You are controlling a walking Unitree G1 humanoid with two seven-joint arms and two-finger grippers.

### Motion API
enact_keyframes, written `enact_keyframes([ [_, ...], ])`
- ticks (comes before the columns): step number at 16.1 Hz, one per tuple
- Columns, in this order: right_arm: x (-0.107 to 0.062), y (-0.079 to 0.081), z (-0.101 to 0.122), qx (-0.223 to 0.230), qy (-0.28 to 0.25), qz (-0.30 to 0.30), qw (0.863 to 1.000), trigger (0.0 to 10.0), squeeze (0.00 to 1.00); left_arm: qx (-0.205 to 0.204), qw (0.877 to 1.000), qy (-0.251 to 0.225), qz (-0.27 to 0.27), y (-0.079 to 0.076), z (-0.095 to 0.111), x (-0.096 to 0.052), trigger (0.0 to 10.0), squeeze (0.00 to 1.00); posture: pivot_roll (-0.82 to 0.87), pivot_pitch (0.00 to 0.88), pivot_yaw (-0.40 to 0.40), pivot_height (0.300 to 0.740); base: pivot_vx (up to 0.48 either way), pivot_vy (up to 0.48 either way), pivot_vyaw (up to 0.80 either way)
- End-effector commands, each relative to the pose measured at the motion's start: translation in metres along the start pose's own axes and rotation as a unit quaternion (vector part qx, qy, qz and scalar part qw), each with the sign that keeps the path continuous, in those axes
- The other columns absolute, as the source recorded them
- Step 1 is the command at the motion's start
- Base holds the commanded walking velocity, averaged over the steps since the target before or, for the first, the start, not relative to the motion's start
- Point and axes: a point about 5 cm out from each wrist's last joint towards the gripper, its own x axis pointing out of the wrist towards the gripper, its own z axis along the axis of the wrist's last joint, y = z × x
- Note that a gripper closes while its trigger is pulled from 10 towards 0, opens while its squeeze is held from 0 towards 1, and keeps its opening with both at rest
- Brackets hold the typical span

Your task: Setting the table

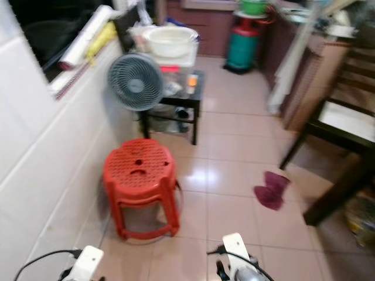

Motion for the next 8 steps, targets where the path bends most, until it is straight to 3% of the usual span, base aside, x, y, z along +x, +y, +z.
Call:
enact_keyframes([
  [1, 0.0, 0.001, 0.002, -0.004, 0.0, 0.002, 1.0, 10.0, 0.0, -0.003, 1.0, 0.01, -0.003, -0.003, -0.005, -0.001, 10.0, 0.0, -0.08, 0.0, -0.005, 0.74, 0.0, 0.0, 0.8],
  [4, 0.002, 0.006, 0.009, -0.011, -0.005, 0.008, 1.0, 10.0, 0.0, -0.006, 1.0, 0.014, 0.0, 0.0, -0.007, -0.001, 10.0, 0.0, -0.06, 0.0, -0.009, 0.74, 0.0, 0.0, 0.72],
  [8, 0.003, 0.007, 0.012, 0.009, -0.005, 0.01, 1.0, 10.0, 0.0, -0.007, 1.0, 0.017, 0.002, 0.001, -0.008, -0.001, 10.0, 0.0, -0.05, 0.0, -0.013, 0.74, 0.0, 0.0, 0.0],
])
